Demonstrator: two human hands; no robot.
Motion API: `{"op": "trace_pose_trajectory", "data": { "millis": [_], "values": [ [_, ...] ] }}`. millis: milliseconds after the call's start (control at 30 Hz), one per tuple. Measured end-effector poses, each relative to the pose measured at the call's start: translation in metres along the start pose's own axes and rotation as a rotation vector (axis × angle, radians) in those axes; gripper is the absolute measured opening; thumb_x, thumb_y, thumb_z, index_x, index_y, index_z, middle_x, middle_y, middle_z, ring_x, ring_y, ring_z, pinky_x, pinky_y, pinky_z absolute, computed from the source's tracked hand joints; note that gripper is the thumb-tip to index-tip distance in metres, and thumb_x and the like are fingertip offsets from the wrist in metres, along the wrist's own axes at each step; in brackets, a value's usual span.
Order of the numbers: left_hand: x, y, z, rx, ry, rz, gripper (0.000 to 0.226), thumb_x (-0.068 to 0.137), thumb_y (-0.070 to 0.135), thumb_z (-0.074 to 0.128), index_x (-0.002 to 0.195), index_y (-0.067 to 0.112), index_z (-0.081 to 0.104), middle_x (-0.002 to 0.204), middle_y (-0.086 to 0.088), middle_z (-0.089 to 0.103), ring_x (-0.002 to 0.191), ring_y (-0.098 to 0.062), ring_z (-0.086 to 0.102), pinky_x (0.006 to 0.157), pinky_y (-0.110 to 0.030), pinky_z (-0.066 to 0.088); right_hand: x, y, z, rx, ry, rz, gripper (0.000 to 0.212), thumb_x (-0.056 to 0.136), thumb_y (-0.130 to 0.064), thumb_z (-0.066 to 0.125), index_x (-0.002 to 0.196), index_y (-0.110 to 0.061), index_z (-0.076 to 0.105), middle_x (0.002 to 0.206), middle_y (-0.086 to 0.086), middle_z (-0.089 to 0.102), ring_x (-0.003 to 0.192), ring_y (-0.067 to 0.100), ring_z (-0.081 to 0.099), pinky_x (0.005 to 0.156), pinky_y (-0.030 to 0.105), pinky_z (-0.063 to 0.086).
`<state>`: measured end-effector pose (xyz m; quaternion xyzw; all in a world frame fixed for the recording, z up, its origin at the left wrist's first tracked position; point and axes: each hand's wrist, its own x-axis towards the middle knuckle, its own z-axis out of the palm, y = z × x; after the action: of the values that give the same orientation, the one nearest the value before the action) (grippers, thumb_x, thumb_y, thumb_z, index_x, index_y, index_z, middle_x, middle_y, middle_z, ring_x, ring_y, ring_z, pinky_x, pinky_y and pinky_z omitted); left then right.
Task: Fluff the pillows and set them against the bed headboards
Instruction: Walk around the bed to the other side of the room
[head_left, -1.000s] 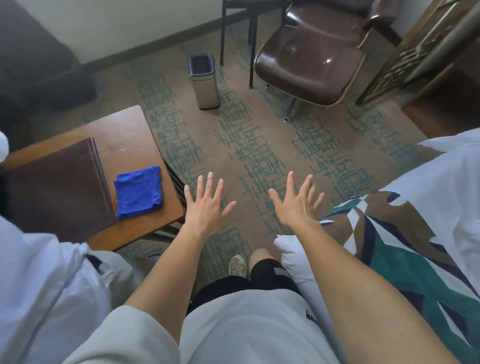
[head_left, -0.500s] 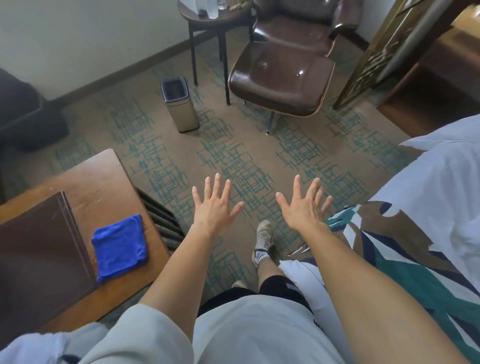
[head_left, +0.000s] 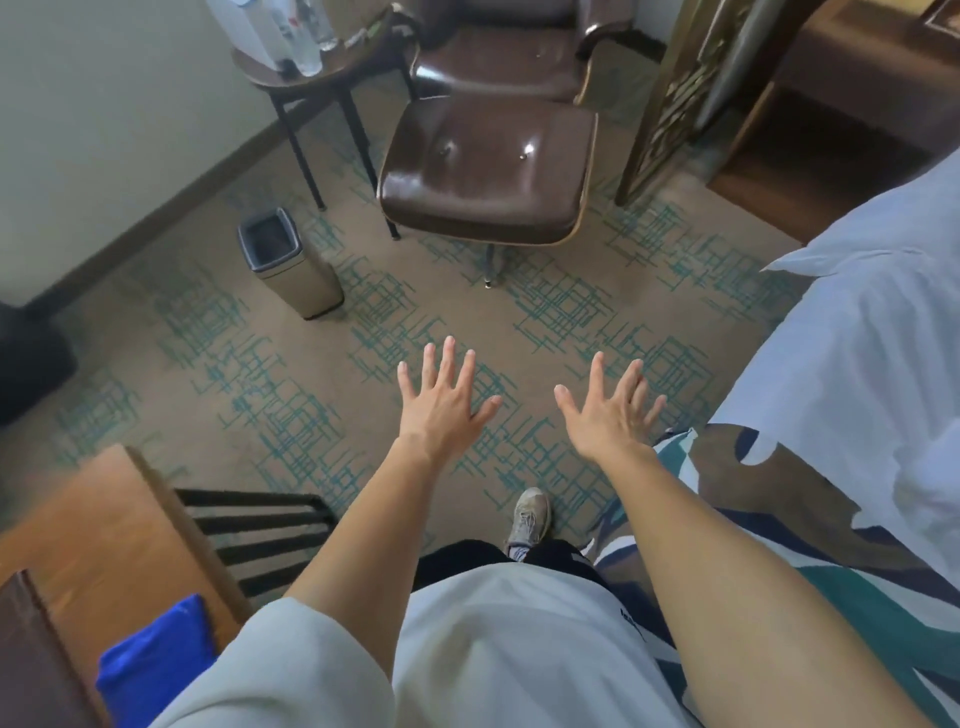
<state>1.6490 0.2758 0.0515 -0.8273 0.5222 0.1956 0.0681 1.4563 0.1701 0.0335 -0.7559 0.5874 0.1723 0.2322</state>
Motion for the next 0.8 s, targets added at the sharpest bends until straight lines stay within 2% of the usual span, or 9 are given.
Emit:
{"op": "trace_pose_trajectory", "data": {
  "millis": [200, 567, 800],
  "values": [
    [0.065, 0.048, -0.025, 0.072, -0.024, 0.146, 0.08, 0.099, 0.07, 0.018, 0.162, 0.024, 0.0, 0.17, -0.005, -0.012, 0.155, -0.031, -0.016, 0.121, -0.063, -0.008, 0.036, 0.027, -0.03, 0.089, 0.014, 0.122, 0.082, 0.097, -0.072, 0.011, 0.16, -0.028, -0.016, 0.164, 0.025, -0.022, 0.155, 0.039, -0.011, 0.119, 0.059, -0.012],
    [0.191, 0.142, -0.05, 0.171, -0.083, 0.495, 0.08, 0.099, 0.068, 0.024, 0.162, 0.022, 0.005, 0.17, -0.005, -0.009, 0.155, -0.031, -0.012, 0.121, -0.064, -0.004, 0.088, 0.087, -0.063, 0.199, 0.014, 0.438, 0.082, 0.096, -0.074, 0.008, 0.16, -0.029, -0.017, 0.165, 0.024, -0.021, 0.155, 0.04, -0.01, 0.121, 0.062, -0.009],
    [0.291, 0.202, -0.089, 0.279, -0.131, 0.737, 0.08, 0.099, 0.069, 0.02, 0.162, 0.023, 0.0, 0.169, -0.003, -0.014, 0.155, -0.03, -0.017, 0.121, -0.063, -0.008, 0.141, 0.097, -0.103, 0.352, 0.089, 0.66, 0.083, 0.096, -0.074, 0.009, 0.159, -0.028, -0.019, 0.164, 0.023, -0.024, 0.154, 0.04, -0.013, 0.121, 0.062, -0.01]
  ]
}}
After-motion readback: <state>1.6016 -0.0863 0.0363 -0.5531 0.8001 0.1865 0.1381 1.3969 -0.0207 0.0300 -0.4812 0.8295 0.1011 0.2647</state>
